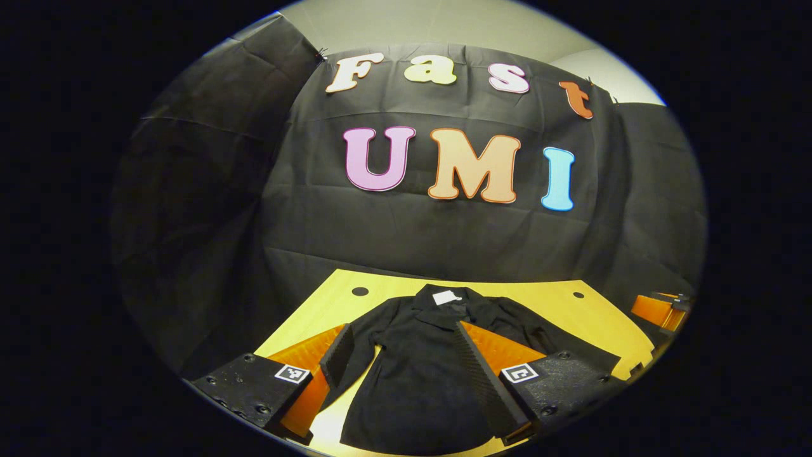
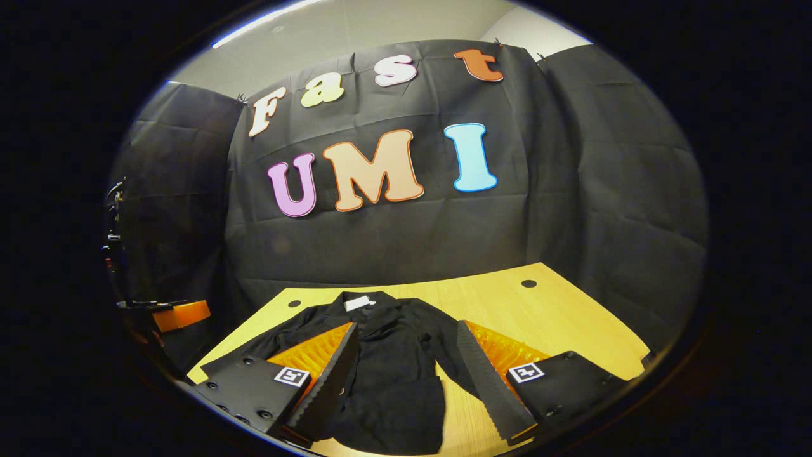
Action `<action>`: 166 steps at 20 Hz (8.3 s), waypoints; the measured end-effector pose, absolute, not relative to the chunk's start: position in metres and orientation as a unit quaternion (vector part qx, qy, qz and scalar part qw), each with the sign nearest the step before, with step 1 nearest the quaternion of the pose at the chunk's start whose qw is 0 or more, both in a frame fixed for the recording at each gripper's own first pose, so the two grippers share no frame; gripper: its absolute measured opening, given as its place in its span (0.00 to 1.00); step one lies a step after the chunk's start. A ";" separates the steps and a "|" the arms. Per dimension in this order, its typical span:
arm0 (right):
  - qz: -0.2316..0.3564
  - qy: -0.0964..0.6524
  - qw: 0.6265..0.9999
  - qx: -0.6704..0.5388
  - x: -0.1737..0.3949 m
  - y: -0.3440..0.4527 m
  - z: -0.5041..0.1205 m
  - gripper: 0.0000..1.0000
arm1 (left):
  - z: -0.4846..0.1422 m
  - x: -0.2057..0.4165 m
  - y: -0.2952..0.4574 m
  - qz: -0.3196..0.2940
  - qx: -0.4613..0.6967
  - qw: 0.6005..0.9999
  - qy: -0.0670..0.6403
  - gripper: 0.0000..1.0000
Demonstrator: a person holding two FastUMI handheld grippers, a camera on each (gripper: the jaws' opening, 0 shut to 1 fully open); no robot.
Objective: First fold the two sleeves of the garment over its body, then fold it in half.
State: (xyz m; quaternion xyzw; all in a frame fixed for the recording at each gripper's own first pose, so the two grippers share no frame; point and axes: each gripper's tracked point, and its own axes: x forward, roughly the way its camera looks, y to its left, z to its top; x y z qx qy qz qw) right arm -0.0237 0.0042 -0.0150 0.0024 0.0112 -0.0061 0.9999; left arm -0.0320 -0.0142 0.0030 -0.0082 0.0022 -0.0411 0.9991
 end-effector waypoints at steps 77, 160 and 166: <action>-0.192 0.291 0.935 0.060 0.037 -0.228 -0.236 0.80 | -0.030 -0.033 0.050 0.098 0.007 0.993 0.059 0.94; 0.151 0.248 0.934 -0.207 0.345 0.330 -0.179 0.02 | -0.163 -0.064 0.194 0.132 -0.078 0.968 0.198 0.95; 0.148 0.264 0.927 -0.220 0.346 0.333 -0.199 0.03 | -0.192 -0.047 0.181 0.114 -0.084 0.965 0.220 0.96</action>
